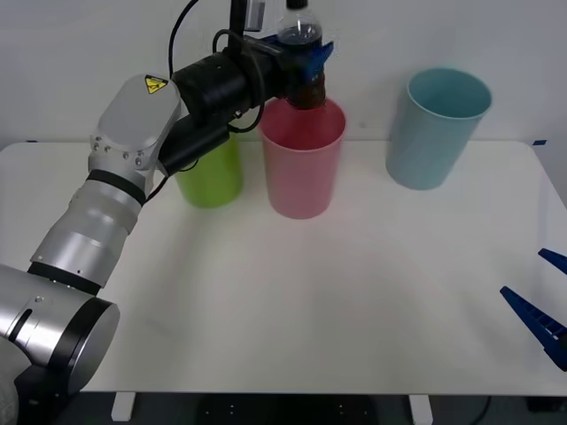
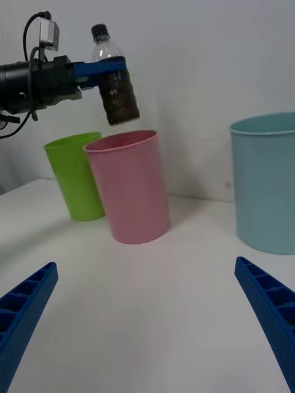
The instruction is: Grasp the object on the table and drop it into the matching bin: aluminum can to the light blue bin, PET bottle to the pink bin.
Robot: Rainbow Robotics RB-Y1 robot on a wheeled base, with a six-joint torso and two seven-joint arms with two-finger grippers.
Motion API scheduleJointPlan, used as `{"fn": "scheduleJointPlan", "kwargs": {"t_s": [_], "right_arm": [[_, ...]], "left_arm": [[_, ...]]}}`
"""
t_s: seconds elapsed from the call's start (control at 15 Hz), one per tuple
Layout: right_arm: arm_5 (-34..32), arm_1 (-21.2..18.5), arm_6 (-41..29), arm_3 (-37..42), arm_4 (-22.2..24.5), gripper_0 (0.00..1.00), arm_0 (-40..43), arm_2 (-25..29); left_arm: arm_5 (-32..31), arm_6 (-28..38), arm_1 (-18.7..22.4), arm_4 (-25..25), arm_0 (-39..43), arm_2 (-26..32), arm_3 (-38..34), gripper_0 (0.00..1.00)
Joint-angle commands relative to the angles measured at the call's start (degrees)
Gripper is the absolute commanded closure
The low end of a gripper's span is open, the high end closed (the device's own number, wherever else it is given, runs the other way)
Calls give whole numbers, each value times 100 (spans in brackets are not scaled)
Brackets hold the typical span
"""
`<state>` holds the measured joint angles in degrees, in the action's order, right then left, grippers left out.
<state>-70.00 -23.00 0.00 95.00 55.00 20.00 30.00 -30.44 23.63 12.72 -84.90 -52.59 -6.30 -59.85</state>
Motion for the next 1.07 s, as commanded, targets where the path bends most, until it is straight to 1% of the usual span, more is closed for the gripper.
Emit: {"fn": "scheduleJointPlan", "kwargs": {"t_s": [0.07, 0.2, 0.4, 0.67, 0.93, 1.07], "right_arm": [[0, 0, 0, 0, 0, 0, 0, 0], [0, 0, 0, 0, 0, 0, 0, 0], [0, 0, 0, 0, 0, 0, 0, 0], [0, 0, 0, 0, 0, 0, 0, 0], [0, 0, 0, 0, 0, 0, 0, 0], [0, 0, 0, 0, 0, 0, 0, 0]], "left_arm": [[-23, -25, 28, 131, 38, -2, 0, 0], [-102, -51, 90, 263, 73, -2, 0, 0], [-199, -157, 222, 676, 301, -2, -167, 0], [-225, -253, 494, 1212, 978, -2, -862, 0], [-243, -394, 934, 1793, 1919, 24, -1793, 0], [-295, -464, 1083, 1916, 2411, 182, -2259, 0]]}}
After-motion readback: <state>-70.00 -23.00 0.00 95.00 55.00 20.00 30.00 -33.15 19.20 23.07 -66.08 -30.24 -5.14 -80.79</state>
